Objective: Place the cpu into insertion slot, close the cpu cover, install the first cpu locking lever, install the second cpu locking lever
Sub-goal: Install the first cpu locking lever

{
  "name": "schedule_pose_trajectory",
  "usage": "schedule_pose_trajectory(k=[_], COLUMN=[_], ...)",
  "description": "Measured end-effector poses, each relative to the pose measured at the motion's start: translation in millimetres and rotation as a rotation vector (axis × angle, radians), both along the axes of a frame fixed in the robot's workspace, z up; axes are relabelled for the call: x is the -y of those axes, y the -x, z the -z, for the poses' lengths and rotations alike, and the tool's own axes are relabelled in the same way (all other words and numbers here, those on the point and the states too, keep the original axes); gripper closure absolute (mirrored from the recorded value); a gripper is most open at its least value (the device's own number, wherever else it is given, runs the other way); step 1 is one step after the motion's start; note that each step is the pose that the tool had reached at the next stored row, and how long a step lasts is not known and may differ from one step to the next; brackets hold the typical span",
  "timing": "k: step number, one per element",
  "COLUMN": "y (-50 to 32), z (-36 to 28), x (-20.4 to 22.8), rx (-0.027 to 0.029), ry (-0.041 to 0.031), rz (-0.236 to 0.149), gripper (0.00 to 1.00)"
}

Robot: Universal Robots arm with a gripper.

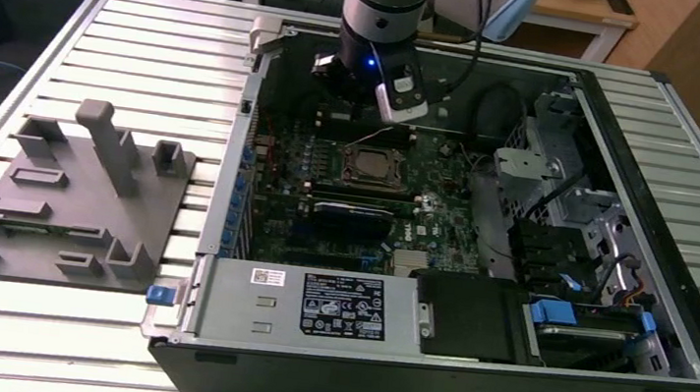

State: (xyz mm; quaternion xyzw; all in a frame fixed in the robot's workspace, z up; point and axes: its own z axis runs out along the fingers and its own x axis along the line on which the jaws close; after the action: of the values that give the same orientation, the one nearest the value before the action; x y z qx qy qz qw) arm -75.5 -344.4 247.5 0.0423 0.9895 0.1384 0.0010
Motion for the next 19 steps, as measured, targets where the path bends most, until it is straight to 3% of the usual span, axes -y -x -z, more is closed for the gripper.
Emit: schedule_pose_trajectory(k=[3,4,8,13,17,19], y=[-0.1,-0.1,-0.1,-0.1,-0.1,-0.1], z=[0.1,0.3,1.7,4.2,7.9,9.5], x=[-0.1,-0.2,-0.7,-2.3,-4.4,-6.3], rx=[0.0002,0.0000,0.0004,0.0006,0.0005,0.0004], ry=[0.0015,0.0088,0.0569,0.0710,0.0894,0.0924], rz=[0.000,0.000,0.000,0.000,0.000,0.000], gripper=[0.89,0.89,0.89,0.89,0.89,0.89])
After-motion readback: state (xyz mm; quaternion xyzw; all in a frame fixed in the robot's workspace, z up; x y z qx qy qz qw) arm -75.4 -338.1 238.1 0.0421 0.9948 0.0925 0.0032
